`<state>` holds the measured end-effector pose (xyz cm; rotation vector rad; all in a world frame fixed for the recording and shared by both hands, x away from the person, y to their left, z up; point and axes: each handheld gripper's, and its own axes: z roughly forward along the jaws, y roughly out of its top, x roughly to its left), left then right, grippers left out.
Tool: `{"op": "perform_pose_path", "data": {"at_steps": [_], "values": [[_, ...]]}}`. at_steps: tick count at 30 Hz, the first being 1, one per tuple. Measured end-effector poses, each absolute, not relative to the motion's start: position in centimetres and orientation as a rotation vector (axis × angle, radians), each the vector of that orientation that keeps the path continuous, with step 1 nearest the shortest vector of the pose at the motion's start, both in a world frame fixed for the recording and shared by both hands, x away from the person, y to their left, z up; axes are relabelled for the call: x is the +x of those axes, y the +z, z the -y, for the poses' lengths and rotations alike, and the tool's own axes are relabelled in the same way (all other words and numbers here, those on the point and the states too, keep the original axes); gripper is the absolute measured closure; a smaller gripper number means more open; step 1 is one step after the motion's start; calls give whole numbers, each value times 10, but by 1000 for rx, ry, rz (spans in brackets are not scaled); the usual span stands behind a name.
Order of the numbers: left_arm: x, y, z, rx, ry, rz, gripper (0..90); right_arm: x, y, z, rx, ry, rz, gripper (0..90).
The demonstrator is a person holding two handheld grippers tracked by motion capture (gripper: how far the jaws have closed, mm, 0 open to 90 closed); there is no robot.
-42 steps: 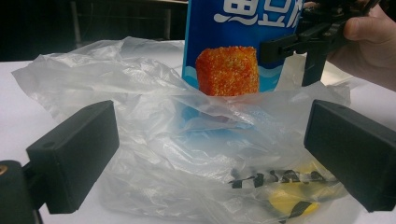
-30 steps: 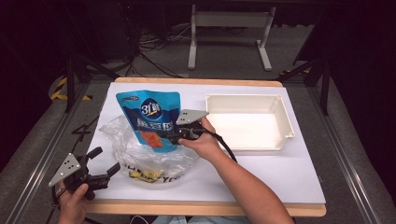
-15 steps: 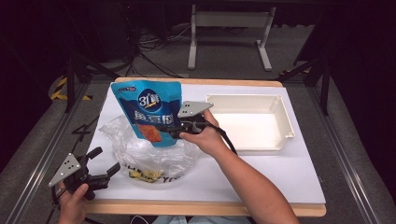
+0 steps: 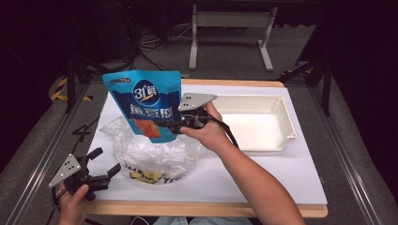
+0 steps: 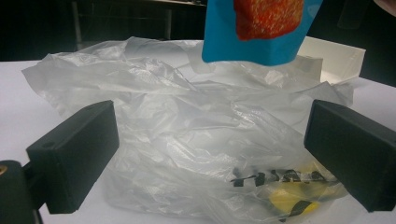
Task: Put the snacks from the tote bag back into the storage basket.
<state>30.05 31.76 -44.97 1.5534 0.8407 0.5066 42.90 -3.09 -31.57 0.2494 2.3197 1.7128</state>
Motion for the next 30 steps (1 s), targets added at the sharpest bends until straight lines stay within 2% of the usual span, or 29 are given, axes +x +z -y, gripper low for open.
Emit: {"op": "perform_pose_path", "data": {"at_steps": [17,30], "values": [[301,-450,-318,1559,505,-839,39,428,-294,42,247,1719,-2302,544],[301,-450,-317,1559,505,-840,39,431,-285,66,278,1708,-2277,546]]}}
